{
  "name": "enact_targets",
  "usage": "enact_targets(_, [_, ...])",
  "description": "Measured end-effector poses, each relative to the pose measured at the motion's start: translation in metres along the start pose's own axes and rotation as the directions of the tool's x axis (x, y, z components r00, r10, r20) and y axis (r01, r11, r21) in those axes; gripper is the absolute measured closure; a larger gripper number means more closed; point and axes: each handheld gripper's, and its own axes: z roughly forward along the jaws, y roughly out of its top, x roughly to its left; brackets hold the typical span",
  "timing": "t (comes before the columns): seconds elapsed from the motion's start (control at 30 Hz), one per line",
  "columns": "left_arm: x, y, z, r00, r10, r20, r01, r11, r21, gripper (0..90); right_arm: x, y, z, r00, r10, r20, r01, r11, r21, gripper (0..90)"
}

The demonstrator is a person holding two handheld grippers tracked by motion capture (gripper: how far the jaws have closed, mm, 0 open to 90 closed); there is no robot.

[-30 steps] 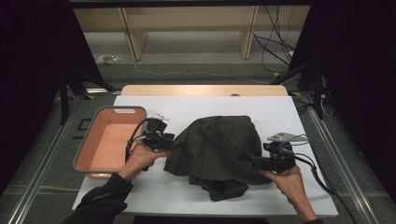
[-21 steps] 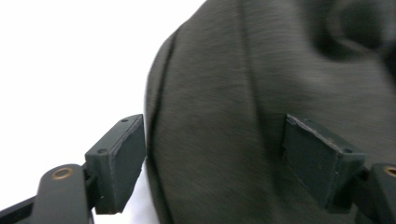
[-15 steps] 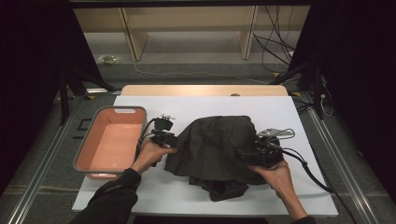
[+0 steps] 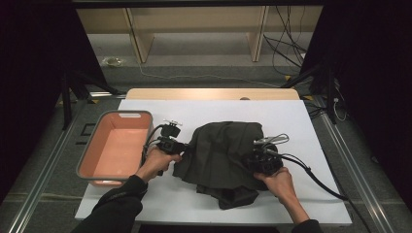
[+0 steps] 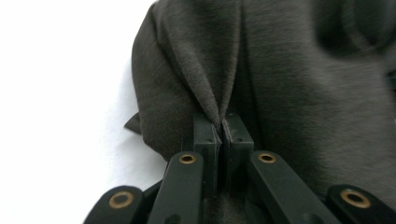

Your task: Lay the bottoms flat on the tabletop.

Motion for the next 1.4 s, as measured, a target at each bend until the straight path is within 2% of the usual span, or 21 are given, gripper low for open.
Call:
enact_targets(0.23, [-0.014, 0.008, -0.024, 0.9985, 0.029, 0.046, -0.027, 0.9979, -0.060, 86.0, 0.007, -0.001, 0.013, 0.9986, 0.022, -0.048, -0.023, 1.000, -0.014, 75.3])
enact_targets(0.33, [-0.018, 0.012, -0.035, 0.9955, 0.017, 0.093, -0.008, 0.9956, -0.093, 86.0, 0.016, 0.003, 0.017, 0.9985, -0.006, -0.054, 0.005, 1.000, -0.025, 75.7])
enact_targets(0.43, [-0.023, 0.018, -0.047, 0.9931, 0.031, 0.113, -0.016, 0.9917, -0.127, 86.0, 0.023, 0.007, 0.024, 0.9950, -0.006, -0.099, 0.003, 0.999, -0.035, 75.8])
enact_targets(0.47, [-0.025, 0.019, -0.052, 0.9918, 0.025, 0.125, -0.007, 0.9897, -0.143, 86.1, 0.025, 0.009, 0.026, 0.9938, -0.009, -0.111, 0.005, 0.999, -0.039, 75.9])
enact_targets(0.53, [-0.029, 0.023, -0.061, 0.9885, 0.033, 0.147, -0.007, 0.9857, -0.169, 86.1, 0.031, 0.013, 0.031, 0.9864, -0.001, -0.164, -0.008, 0.998, -0.056, 75.9])
enact_targets(0.6, [-0.033, 0.025, -0.068, 0.9867, 0.045, 0.156, -0.015, 0.9821, -0.188, 86.0, 0.036, 0.016, 0.037, 0.9796, -0.011, -0.200, -0.002, 0.998, -0.064, 75.8])
enact_targets(0.63, [-0.035, 0.026, -0.070, 0.9863, 0.050, 0.157, -0.019, 0.9810, -0.193, 86.0, 0.038, 0.017, 0.038, 0.9792, -0.019, -0.202, 0.006, 0.998, -0.061, 75.7])
enact_targets(0.73, [-0.037, 0.023, -0.067, 0.9849, 0.053, 0.165, -0.022, 0.9823, -0.186, 85.9, 0.041, 0.018, 0.039, 0.9810, -0.022, -0.193, 0.014, 0.999, -0.046, 71.8])
enact_targets(0.83, [-0.040, 0.020, -0.060, 0.9843, 0.065, 0.164, -0.037, 0.9846, -0.171, 85.9, 0.036, 0.019, 0.029, 0.9880, -0.047, -0.147, 0.043, 0.999, -0.026, 55.8])
enact_targets(0.9, [-0.044, 0.017, -0.055, 0.9841, 0.074, 0.162, -0.048, 0.9865, -0.156, 85.9, 0.032, 0.019, 0.019, 0.9902, -0.069, -0.121, 0.065, 0.997, -0.040, 49.6])
enact_targets(1.0, [-0.050, 0.013, -0.048, 0.9827, 0.097, 0.158, -0.076, 0.9882, -0.133, 85.8, 0.027, 0.020, -0.002, 0.9939, -0.095, -0.056, 0.091, 0.993, -0.071, 43.3])
enact_targets(1.07, [-0.053, 0.011, -0.044, 0.9828, 0.104, 0.153, -0.085, 0.9890, -0.121, 85.8, 0.025, 0.020, -0.012, 0.9952, -0.088, -0.043, 0.084, 0.992, -0.093, 41.5])
enact_targets(1.13, [-0.056, 0.009, -0.040, 0.9825, 0.112, 0.149, -0.096, 0.9890, -0.112, 85.8, 0.025, 0.020, -0.020, 0.9955, -0.083, -0.047, 0.077, 0.990, -0.116, 39.8])
enact_targets(1.23, [-0.061, 0.008, -0.037, 0.9821, 0.125, 0.141, -0.111, 0.9881, -0.107, 85.8, 0.027, 0.018, -0.025, 0.9943, -0.074, -0.076, 0.064, 0.989, -0.132, 38.9])
enact_targets(1.4, [-0.069, 0.005, -0.033, 0.9781, 0.142, 0.153, -0.128, 0.9870, -0.098, 85.8, 0.036, 0.014, -0.030, 0.9894, -0.076, -0.124, 0.057, 0.987, -0.150, 38.7])
